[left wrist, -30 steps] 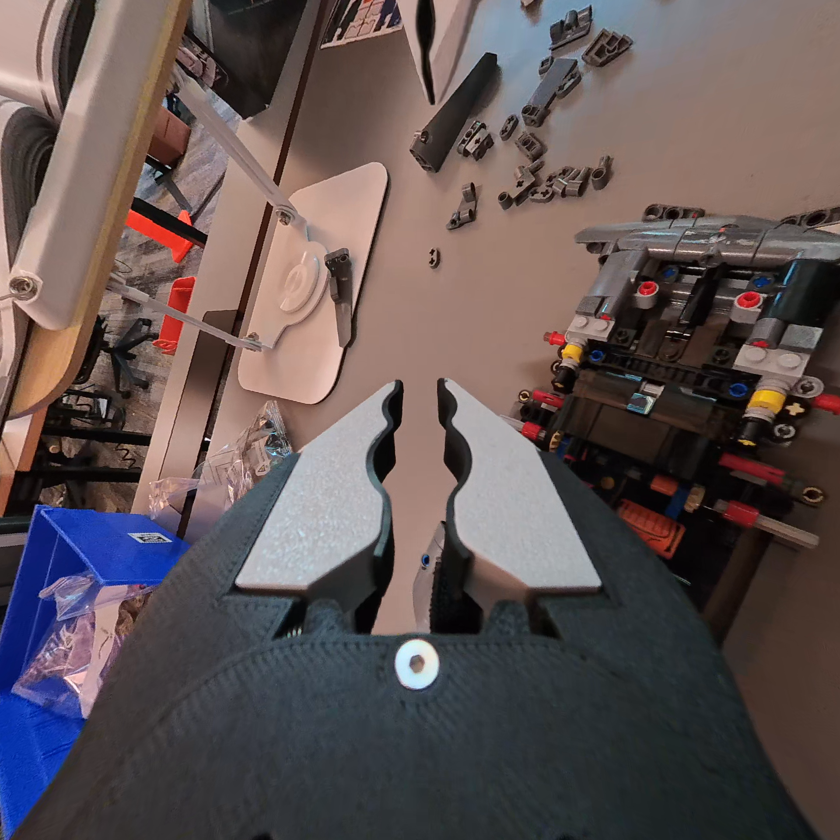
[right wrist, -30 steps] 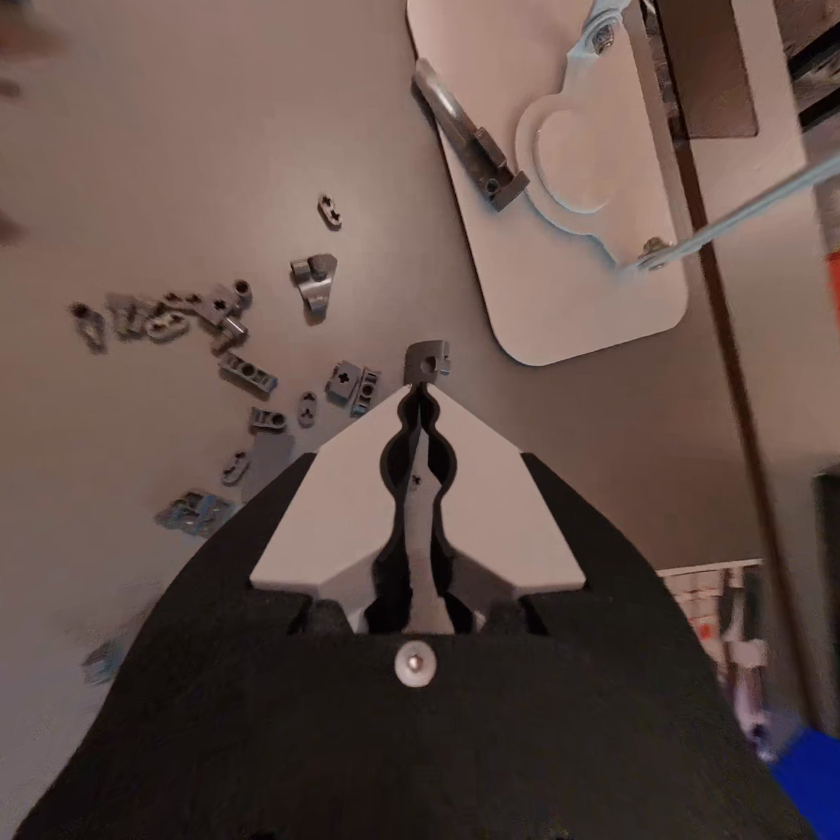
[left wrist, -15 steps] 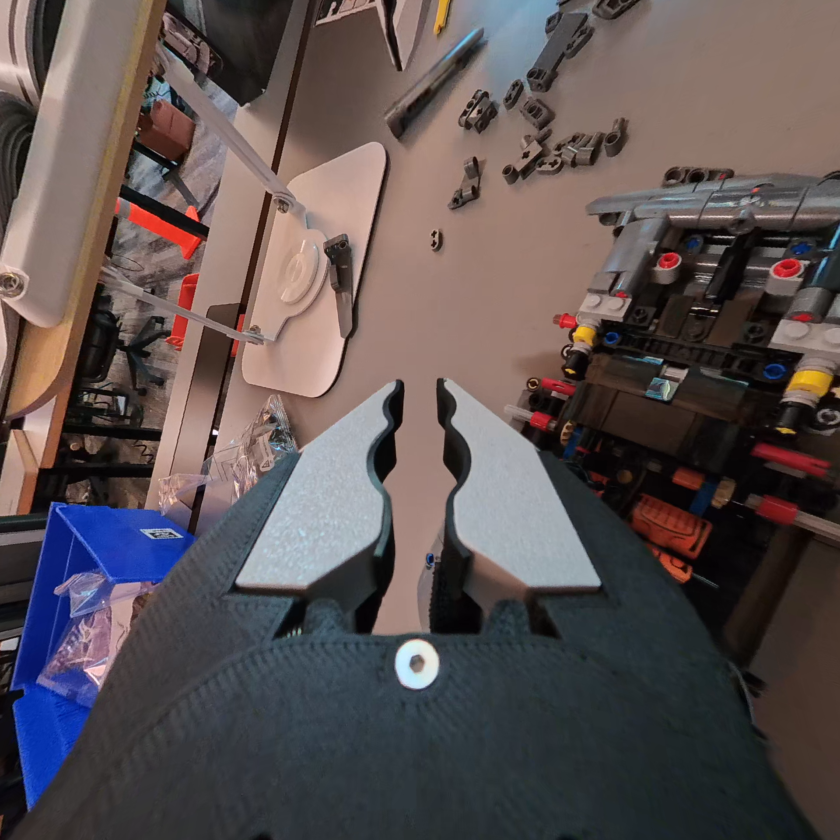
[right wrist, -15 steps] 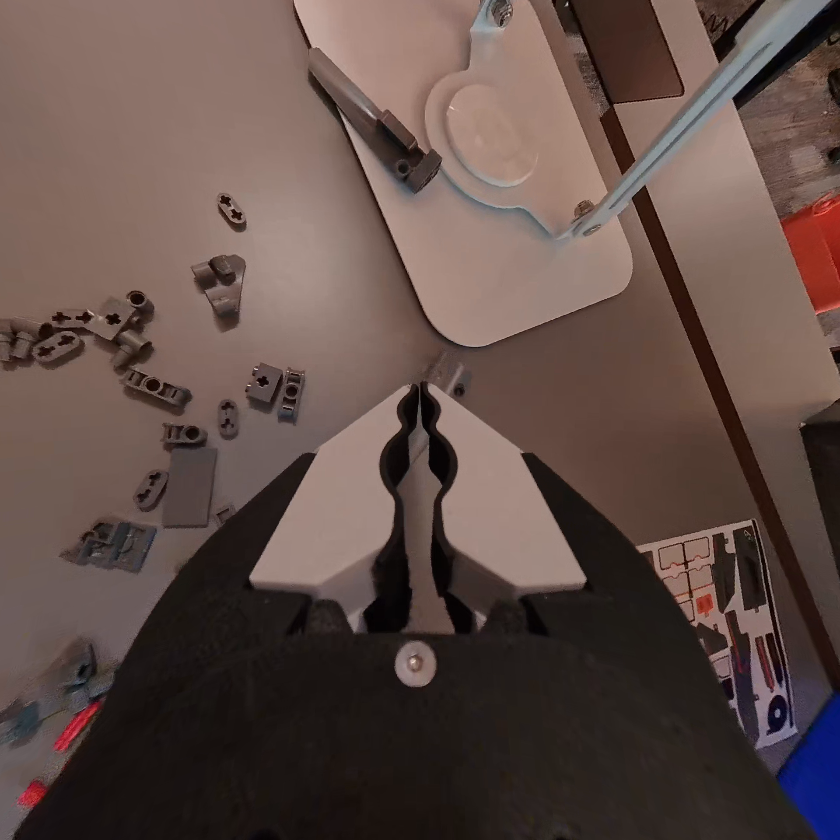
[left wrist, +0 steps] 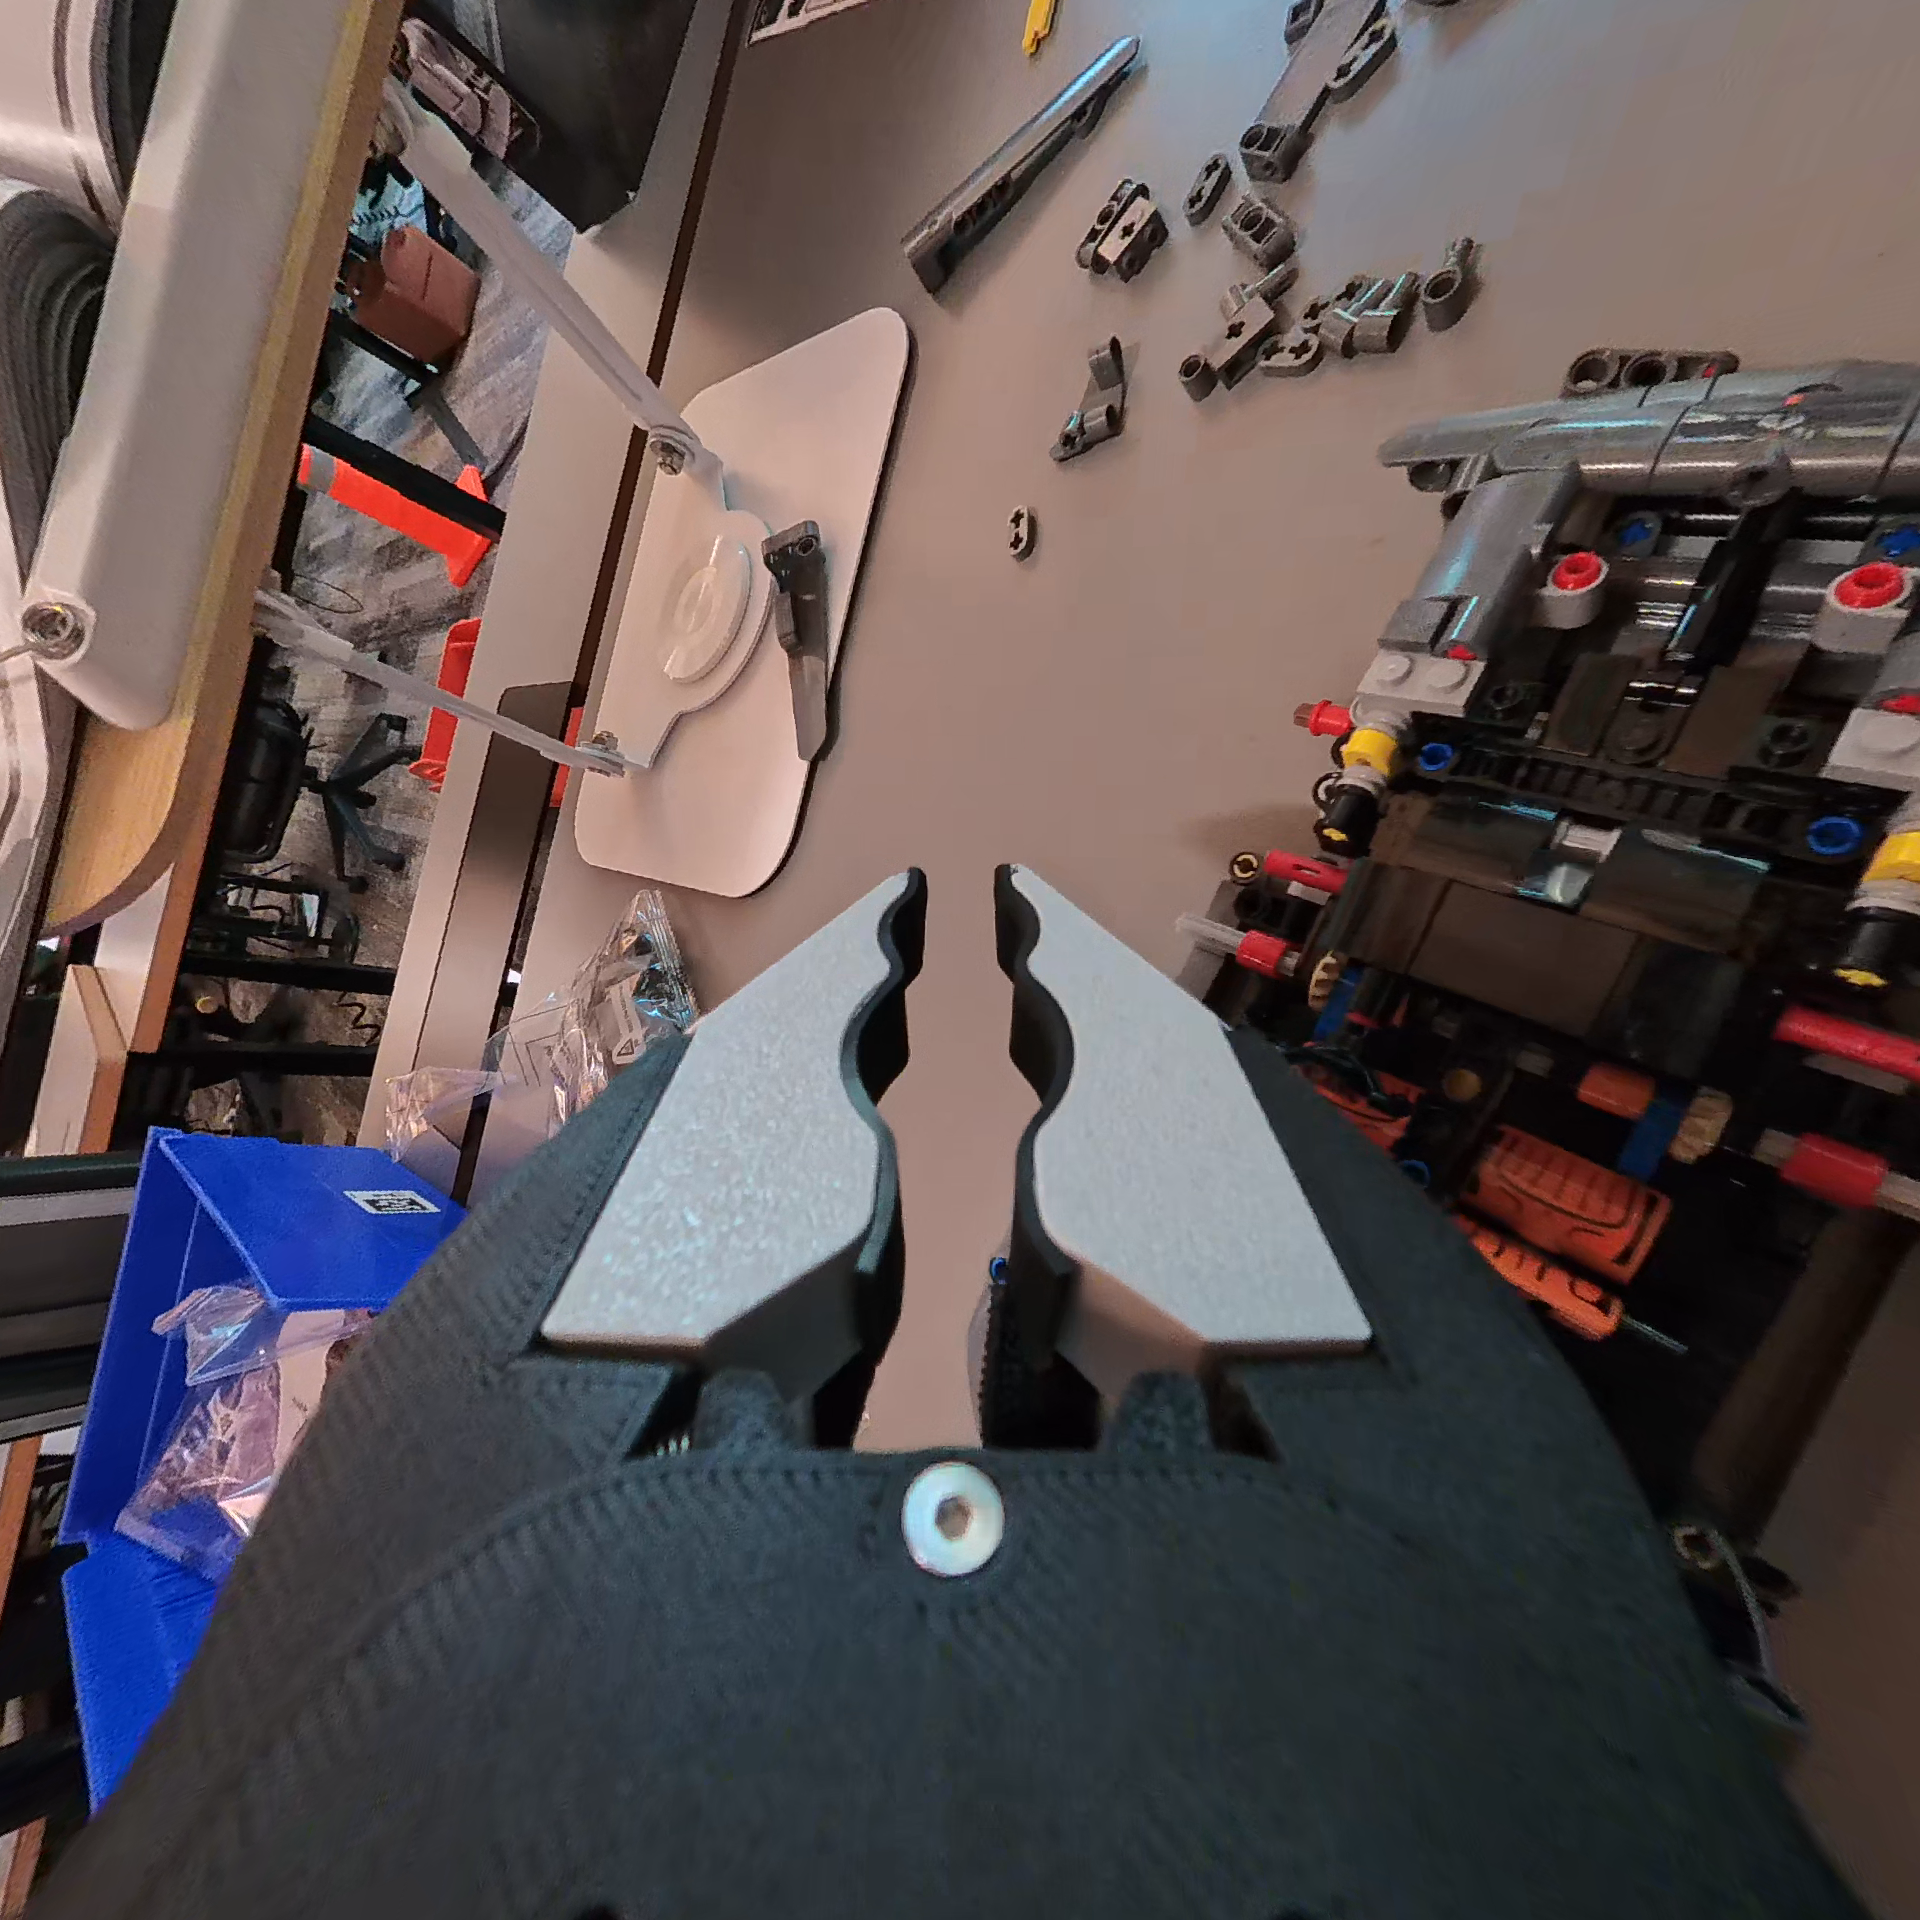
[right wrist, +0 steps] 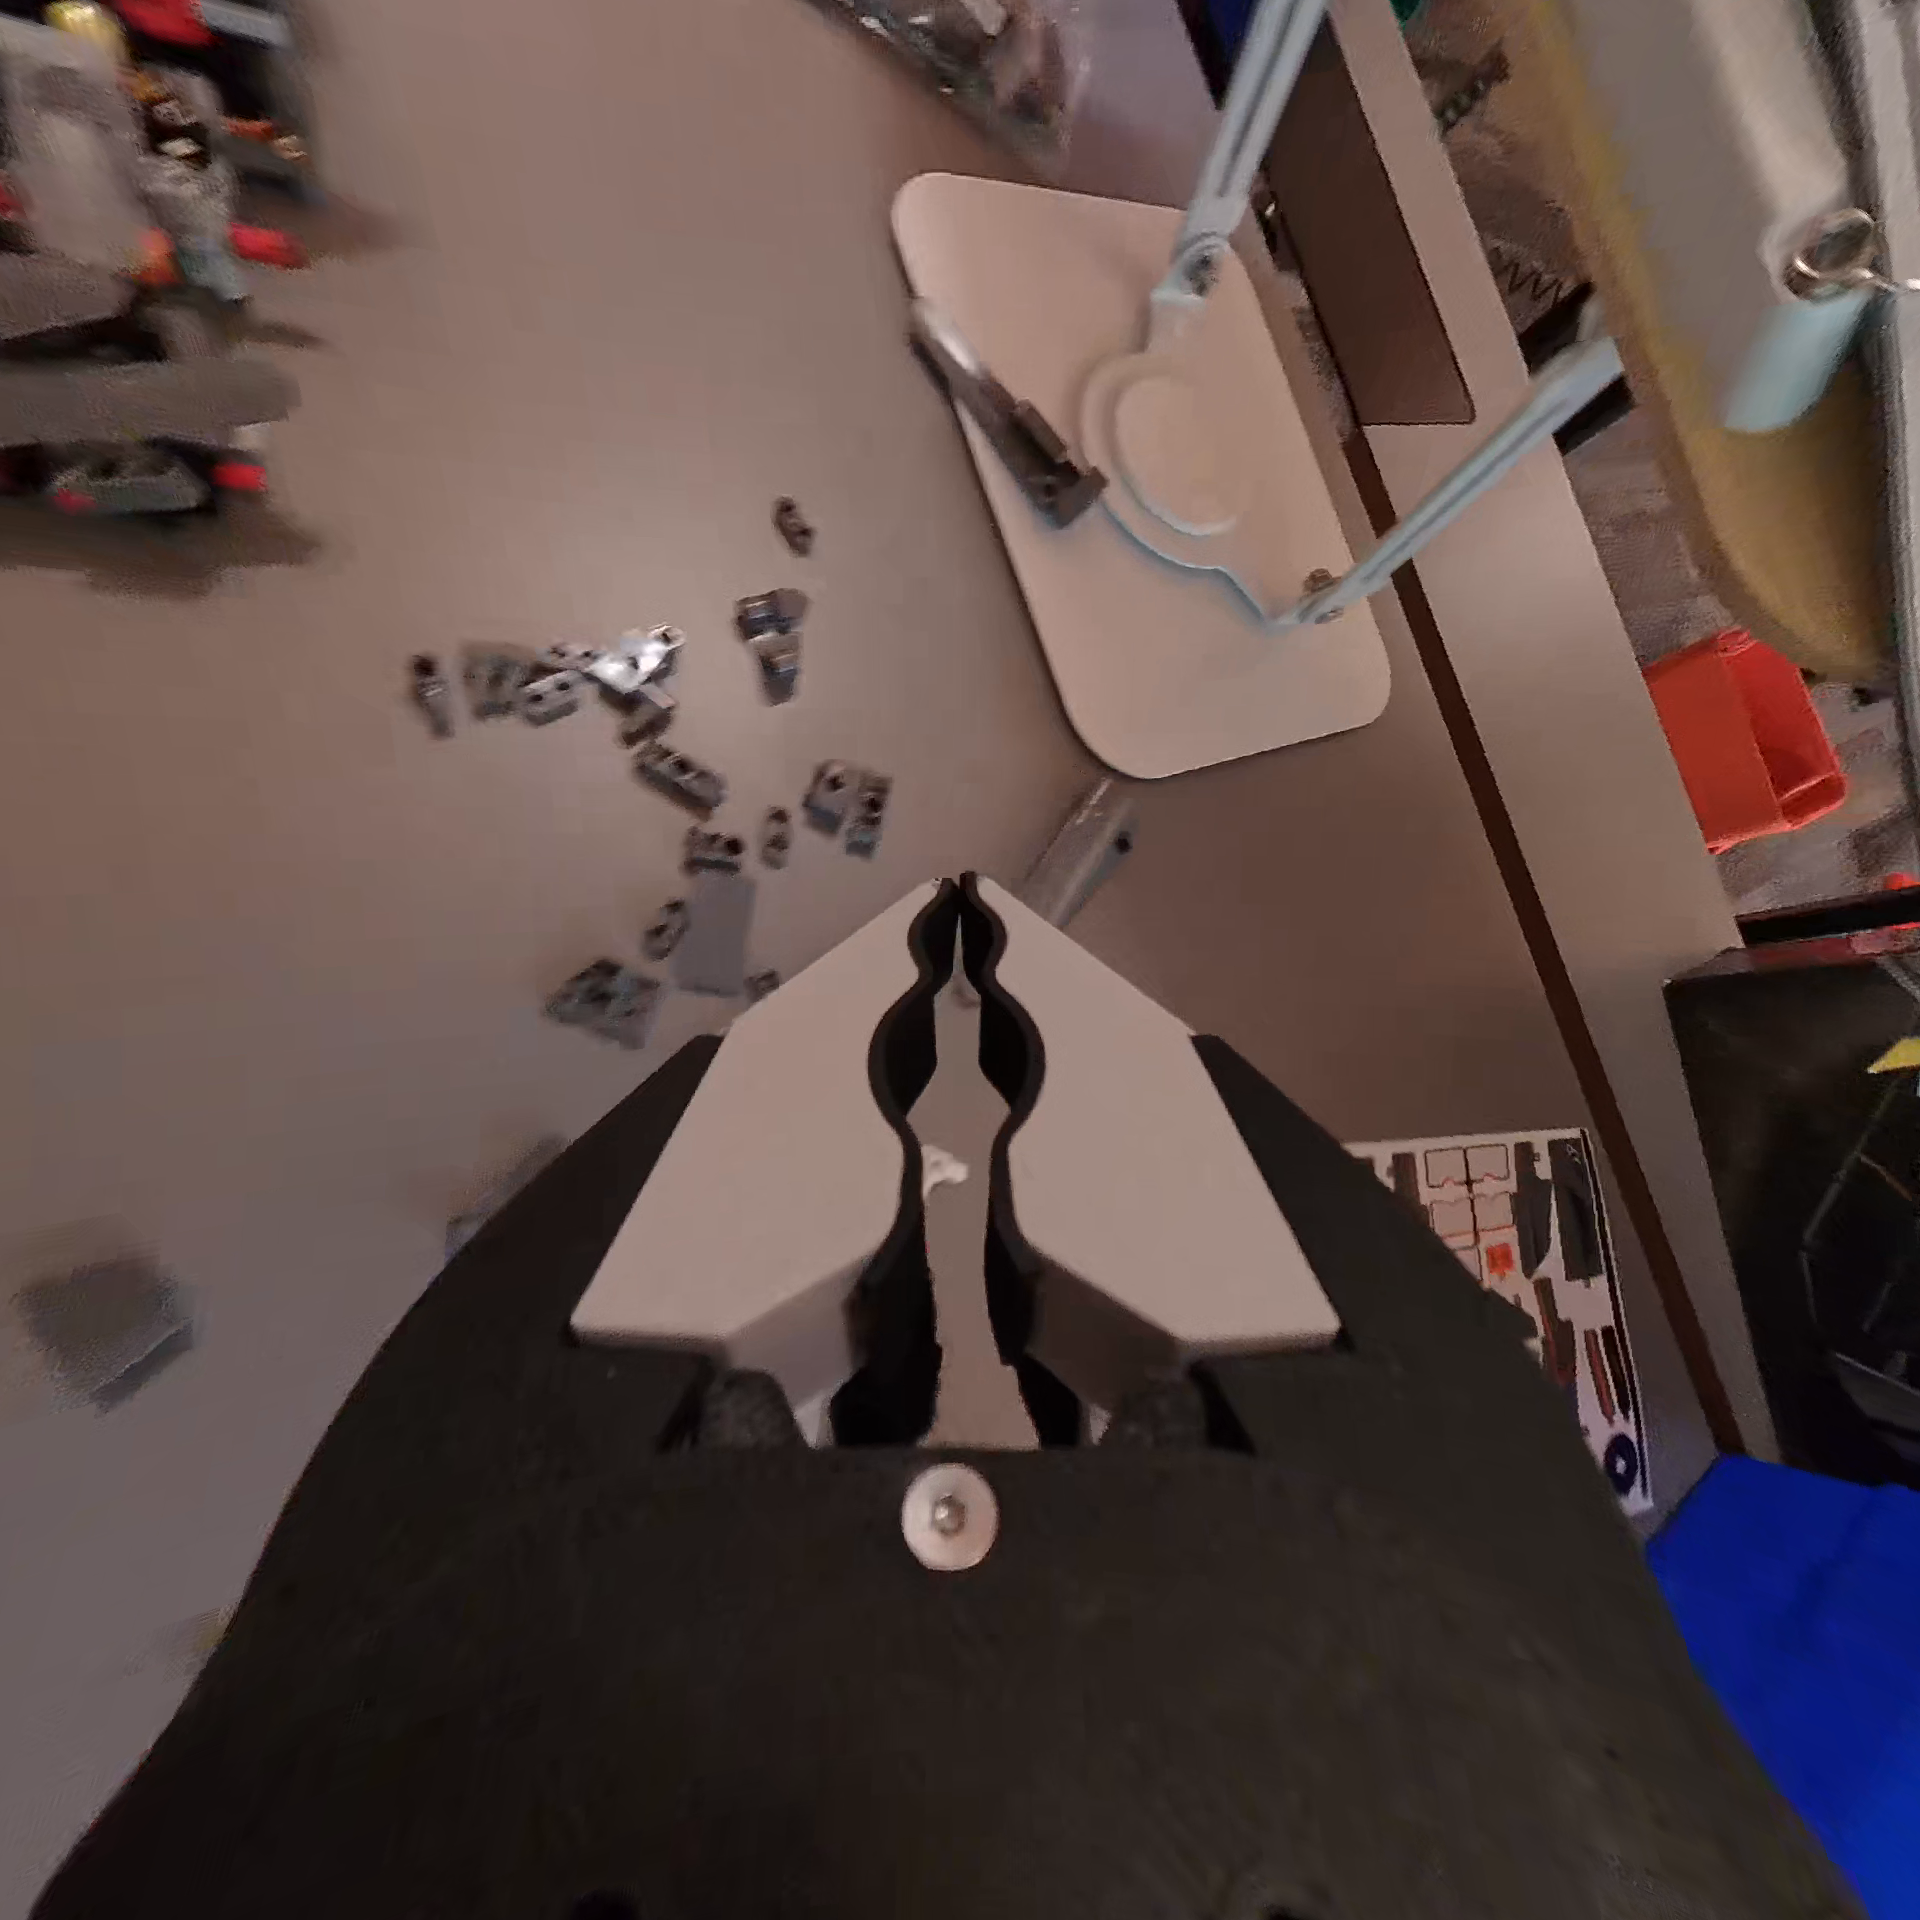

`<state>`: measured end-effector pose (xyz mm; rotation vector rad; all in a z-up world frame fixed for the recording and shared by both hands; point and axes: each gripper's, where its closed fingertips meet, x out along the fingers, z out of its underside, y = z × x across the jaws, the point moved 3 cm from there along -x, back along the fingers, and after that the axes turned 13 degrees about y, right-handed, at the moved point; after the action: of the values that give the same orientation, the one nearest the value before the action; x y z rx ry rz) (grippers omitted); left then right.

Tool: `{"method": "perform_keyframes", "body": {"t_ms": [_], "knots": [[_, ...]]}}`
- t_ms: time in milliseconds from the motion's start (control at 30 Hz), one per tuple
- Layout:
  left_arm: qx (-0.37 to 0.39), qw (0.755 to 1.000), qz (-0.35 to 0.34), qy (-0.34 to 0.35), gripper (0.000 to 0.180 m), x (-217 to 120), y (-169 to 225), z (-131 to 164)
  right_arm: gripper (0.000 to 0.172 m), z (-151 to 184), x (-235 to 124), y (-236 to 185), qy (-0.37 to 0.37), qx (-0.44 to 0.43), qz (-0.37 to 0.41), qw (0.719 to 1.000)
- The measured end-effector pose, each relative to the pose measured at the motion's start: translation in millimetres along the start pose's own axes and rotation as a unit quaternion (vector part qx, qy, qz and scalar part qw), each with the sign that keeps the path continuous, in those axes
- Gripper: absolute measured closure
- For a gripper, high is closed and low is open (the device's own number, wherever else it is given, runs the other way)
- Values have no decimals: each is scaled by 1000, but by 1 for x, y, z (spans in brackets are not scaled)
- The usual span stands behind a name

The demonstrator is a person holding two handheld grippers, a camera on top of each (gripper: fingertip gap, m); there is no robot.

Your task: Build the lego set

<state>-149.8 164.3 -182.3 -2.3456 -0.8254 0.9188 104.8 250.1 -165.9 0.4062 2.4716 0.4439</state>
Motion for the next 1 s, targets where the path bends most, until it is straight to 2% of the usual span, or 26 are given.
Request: {"method": "perform_keyframes", "body": {"t_ms": [167,333,400,533,600,800,933,1000], "knots": [[8,1000,-10,-9,169,-2,-5,4,172,-5,-30,-41,2,6,-20,1000],[-8,1000,-28,-8,170,-6,-16,12,166,-15,-21,-52,9,0,-10,1000],[-11,999,-37,-11,171,-8,-21,18,161,-25,-4,-54,11,-16,-21,1000],[-6,998,-55,-27,171,-10,-29,33,161,-42,46,-45,2,-83,-39,996],[6,997,-67,-40,172,-12,-34,40,152,-46,78,-37,0,-106,-58,993],[1,996,-86,-35,172,-19,-45,49,135,-45,160,1,-5,-102,-90,991],[2,995,-91,-36,173,-23,-50,52,134,-41,192,7,-31,-102,-108,988],[6,995,-92,-38,173,-23,-51,53,139,-39,202,9,-34,-92,-109,989]]}}
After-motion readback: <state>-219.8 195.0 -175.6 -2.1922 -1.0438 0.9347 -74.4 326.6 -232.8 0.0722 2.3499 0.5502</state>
